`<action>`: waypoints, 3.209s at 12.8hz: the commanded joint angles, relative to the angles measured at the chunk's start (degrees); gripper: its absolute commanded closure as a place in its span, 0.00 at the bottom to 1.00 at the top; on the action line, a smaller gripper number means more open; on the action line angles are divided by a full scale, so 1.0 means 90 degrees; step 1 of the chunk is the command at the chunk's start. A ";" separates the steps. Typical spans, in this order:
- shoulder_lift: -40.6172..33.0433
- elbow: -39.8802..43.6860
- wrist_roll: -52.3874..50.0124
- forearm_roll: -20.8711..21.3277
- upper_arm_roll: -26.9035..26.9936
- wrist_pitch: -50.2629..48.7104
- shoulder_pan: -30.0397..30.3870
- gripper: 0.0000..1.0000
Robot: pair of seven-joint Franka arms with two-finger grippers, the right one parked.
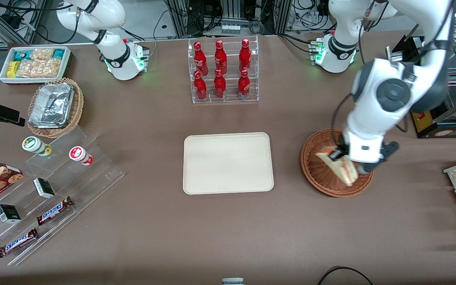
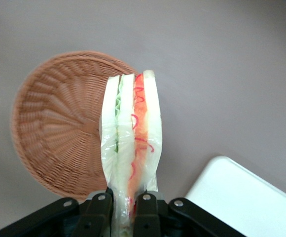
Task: Place sandwich from basket to tray
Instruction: 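Lift the sandwich and carry it over the white tray, then lower the sandwich onto the tray and open the left gripper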
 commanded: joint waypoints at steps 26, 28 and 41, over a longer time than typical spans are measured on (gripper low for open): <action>0.3830 0.2191 0.0009 0.1151 0.0064 0.1892 -0.3275 1.00; 0.3841 0.2191 -0.0001 0.1141 0.0064 0.1912 -0.3276 0.46; 0.1919 0.2171 -0.0430 0.1005 0.0123 0.0469 -0.2642 0.00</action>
